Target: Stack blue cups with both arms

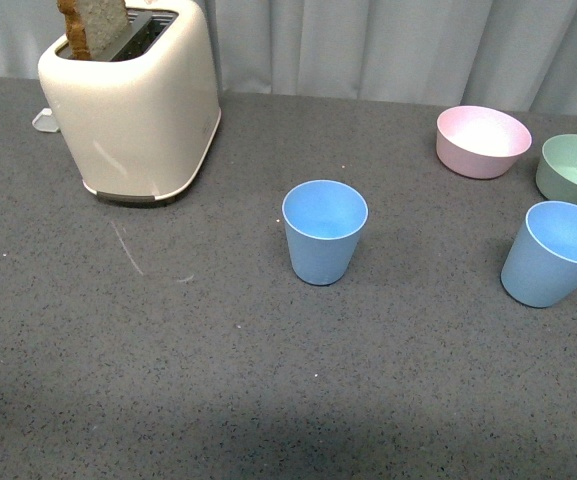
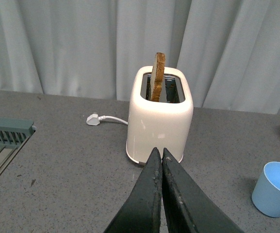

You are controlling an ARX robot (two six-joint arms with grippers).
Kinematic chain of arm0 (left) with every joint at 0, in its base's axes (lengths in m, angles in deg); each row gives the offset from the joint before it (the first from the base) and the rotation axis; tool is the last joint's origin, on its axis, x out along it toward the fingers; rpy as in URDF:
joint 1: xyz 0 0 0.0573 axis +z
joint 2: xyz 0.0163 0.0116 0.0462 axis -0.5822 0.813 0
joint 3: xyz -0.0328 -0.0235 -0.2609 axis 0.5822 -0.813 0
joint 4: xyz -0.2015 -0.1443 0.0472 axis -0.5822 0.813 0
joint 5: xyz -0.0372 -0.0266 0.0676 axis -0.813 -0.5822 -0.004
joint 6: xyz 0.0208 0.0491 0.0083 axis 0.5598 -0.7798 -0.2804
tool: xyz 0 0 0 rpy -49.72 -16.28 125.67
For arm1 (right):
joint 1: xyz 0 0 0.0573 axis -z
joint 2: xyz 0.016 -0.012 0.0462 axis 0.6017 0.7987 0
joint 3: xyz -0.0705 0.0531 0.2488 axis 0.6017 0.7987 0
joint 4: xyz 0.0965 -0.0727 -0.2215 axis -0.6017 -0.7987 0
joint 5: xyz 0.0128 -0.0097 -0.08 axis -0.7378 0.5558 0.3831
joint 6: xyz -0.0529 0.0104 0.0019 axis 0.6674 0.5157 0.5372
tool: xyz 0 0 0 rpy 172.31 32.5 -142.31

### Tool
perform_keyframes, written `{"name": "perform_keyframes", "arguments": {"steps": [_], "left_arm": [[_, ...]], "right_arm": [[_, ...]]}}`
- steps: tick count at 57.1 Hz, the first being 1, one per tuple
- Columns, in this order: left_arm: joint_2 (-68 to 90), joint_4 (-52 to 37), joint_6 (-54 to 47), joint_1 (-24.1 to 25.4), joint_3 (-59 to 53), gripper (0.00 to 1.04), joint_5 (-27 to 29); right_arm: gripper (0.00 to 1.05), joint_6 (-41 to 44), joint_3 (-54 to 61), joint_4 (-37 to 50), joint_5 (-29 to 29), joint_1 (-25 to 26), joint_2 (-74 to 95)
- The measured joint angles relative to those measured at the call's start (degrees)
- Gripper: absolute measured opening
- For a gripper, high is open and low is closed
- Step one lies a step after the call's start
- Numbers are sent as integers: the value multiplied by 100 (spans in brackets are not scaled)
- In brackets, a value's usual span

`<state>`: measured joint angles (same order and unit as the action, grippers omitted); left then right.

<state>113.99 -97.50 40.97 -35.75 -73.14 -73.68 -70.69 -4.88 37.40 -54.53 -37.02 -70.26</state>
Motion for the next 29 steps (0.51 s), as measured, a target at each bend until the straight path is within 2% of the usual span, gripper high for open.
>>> {"name": "perform_keyframes", "arguments": {"steps": [29], "left_arm": [[-1554, 1484, 0, 0, -2, 4, -2]], "right_arm": [[95, 0, 0, 0, 0, 0, 0]]}}
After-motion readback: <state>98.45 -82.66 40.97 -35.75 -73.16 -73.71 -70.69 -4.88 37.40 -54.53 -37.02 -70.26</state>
